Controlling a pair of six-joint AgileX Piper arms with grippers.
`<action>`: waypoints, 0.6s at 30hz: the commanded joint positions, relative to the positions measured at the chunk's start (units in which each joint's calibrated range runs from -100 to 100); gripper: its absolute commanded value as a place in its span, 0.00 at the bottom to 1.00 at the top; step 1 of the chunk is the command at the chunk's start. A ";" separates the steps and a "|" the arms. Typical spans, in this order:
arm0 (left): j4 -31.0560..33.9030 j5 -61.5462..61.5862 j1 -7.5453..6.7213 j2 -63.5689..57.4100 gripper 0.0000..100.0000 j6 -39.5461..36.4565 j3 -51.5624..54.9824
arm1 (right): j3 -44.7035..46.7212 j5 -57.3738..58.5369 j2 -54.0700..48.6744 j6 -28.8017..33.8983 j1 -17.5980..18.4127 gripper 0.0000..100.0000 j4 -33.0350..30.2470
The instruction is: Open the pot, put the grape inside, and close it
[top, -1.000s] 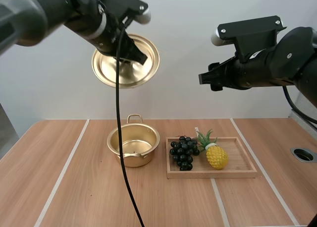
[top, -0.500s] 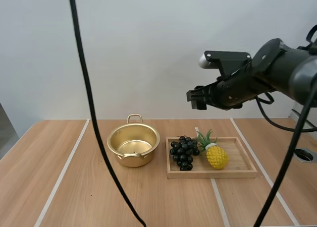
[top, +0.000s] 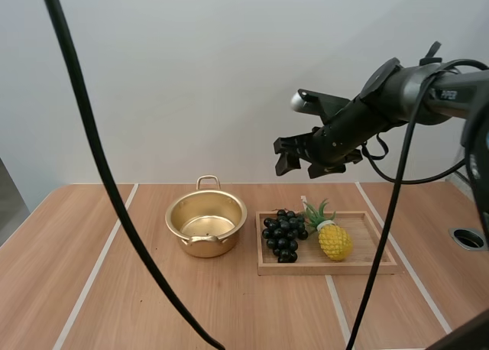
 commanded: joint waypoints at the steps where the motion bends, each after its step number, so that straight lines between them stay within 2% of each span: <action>1: 0.34 -5.41 0.04 -0.16 0.00 -0.69 -2.95 | -2.36 1.35 5.34 0.20 -0.03 1.00 -1.30; 7: -0.27 -6.49 0.04 0.22 0.00 -0.78 -5.52 | -2.36 1.54 12.77 0.77 0.72 1.00 -2.59; 12: -1.24 -4.22 0.04 0.71 0.00 -0.78 -5.51 | -2.36 -2.10 16.11 2.49 3.08 1.00 -4.75; 18: -1.36 -2.00 0.04 1.00 0.00 -0.78 -5.51 | -2.36 -6.68 17.13 7.53 6.53 1.00 -13.74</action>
